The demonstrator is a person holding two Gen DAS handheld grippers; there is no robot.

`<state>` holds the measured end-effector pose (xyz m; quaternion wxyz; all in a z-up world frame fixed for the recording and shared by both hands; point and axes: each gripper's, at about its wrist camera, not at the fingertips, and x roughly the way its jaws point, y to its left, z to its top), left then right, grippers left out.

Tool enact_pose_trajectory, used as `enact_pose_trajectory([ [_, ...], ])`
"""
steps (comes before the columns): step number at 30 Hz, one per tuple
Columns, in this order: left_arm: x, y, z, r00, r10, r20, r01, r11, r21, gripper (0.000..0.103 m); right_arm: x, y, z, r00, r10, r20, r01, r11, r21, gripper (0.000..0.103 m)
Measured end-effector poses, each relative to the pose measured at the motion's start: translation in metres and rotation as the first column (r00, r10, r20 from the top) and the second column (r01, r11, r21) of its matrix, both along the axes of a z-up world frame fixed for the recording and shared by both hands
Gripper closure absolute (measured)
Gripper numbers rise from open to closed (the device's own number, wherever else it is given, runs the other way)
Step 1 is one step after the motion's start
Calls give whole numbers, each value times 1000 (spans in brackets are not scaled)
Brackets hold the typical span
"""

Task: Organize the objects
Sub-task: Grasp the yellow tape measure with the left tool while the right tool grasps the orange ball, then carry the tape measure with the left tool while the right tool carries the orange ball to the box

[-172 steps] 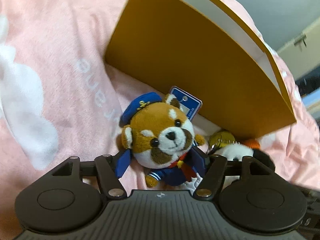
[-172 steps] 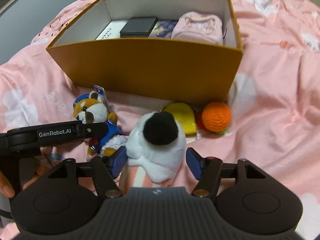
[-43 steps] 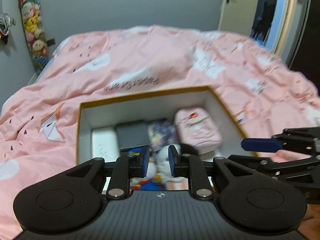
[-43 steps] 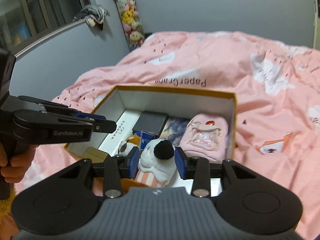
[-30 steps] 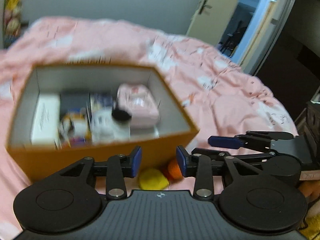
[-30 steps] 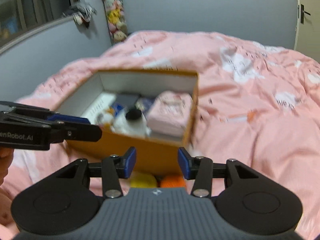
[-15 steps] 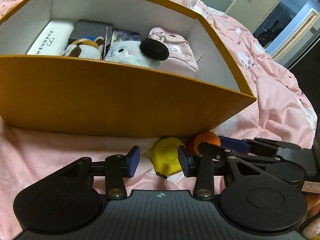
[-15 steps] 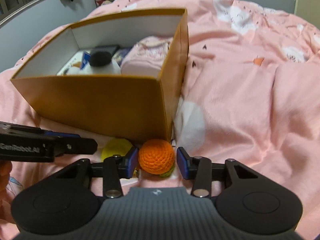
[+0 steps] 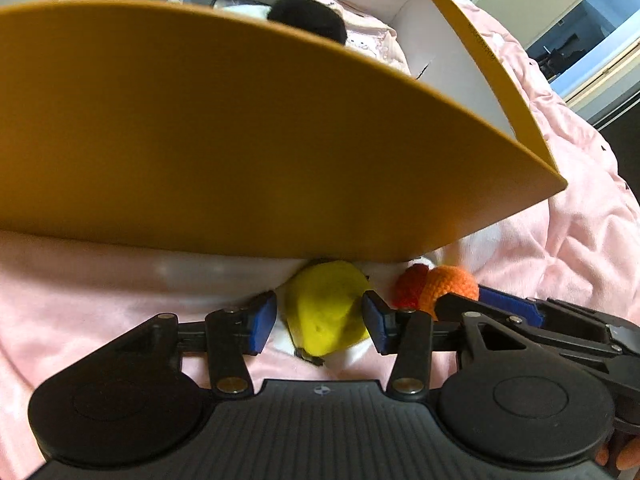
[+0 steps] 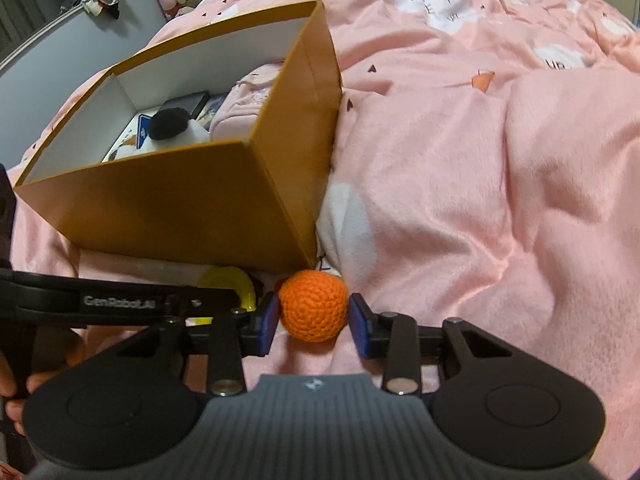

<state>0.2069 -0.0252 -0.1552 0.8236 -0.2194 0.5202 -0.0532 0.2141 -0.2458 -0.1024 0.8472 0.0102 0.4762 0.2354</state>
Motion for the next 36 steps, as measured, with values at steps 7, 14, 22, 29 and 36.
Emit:
enact_pose_trajectory([
  [7, -3, 1, -6, 1000, -8, 11, 8, 1000, -26, 54, 5, -2, -6, 1000, -9, -22, 9, 1000, 25, 63],
  [14, -18, 5, 3, 999, 0, 39, 2, 999, -43, 68, 3, 1, -6, 1000, -6, -10, 6, 1000, 10, 63],
  [22, -49, 14, 24, 994, -12, 107, 15, 1000, -27, 77, -6, 9, 0, 1000, 5, 30, -4, 999, -41, 64],
  [29, -80, 30, 63, 972, -25, 235, 36, 999, -41, 79, -28, 15, 33, 992, 29, 119, -20, 997, -77, 64],
  [36, -87, 41, 97, 933, -6, 359, 36, 996, -76, 79, -47, 22, 78, 976, 68, 208, -49, 994, -94, 64],
])
